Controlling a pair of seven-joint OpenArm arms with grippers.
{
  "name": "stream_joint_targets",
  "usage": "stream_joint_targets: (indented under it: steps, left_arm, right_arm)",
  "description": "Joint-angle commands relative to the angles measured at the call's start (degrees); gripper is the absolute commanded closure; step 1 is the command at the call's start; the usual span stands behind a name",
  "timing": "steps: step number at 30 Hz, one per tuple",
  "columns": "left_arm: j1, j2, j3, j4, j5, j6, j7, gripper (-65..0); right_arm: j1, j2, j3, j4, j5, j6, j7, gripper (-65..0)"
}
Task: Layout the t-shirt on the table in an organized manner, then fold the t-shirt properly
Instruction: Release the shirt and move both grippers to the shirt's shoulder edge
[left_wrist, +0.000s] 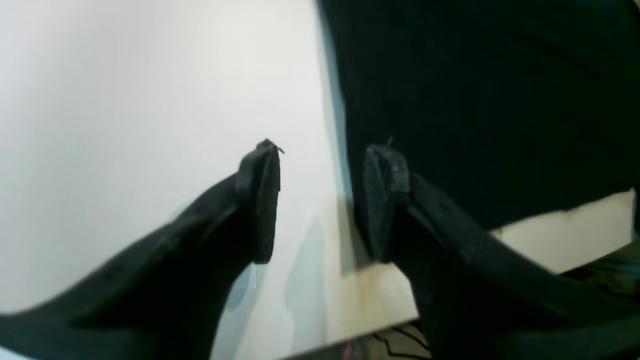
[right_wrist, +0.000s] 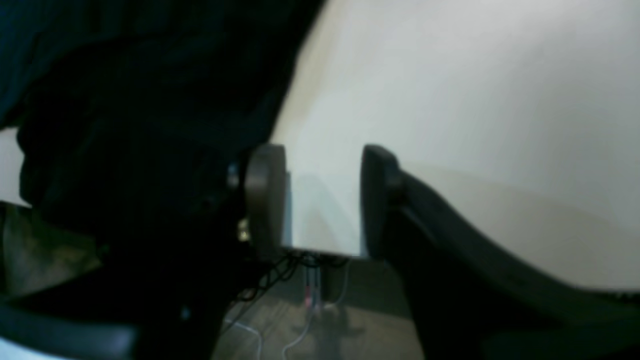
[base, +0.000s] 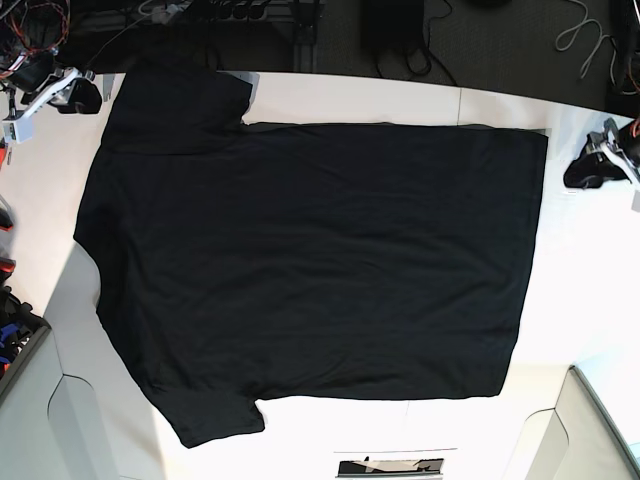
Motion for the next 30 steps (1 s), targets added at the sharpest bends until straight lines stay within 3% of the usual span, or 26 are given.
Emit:
stream_joint_targets:
  steps: [1,6,12,20,26,28,30]
  left_arm:
    - [0.02,-1.16,-0.55,0.72,-1.22,-0.54,-0.87,-30.4]
    - [1.07,1.22,-0.55,0.68,1.05,-0.54,-0.90,-34.5]
    - [1.14,2.99,-0.52,0.68,2.71,-0.54,-1.22,-34.8]
    - [1.27,3.45,-0.31,0.68,0.13,-0.54,2.10,-34.8]
    - [3.06,3.45,-0.31,0.70,0.02,-0.54,2.56,-34.4]
    - [3.15,3.45,-0.31,0.70,0.02,-0.54,2.56,-30.1]
    - [3.13,3.45,-0.31,0.70,-0.11,-0.54,2.54,-22.7]
  right_arm:
    - [-0.46,0.46,0.39,0.85,0.83,0.26,0.33,-25.5]
    - [-0.42,-2.14,-0.07,0.85,1.57,0.72,-0.33,-25.5]
    - [-0.44,-4.28,-3.21,0.85,2.12,1.07,-0.50,-25.5]
    - [-0.44,-8.61,-9.86,0.85,1.73,1.07,-0.52,-25.5]
    - [-0.39,-9.03,-11.89,0.85,1.64,1.07,-0.42,-25.2]
    - [-0.20,-9.03,-11.89,0.85,1.29,1.07,-0.24,-20.8]
    - [-0.11,-9.01,-11.87,0.85,1.22,1.07,-0.20,-9.7]
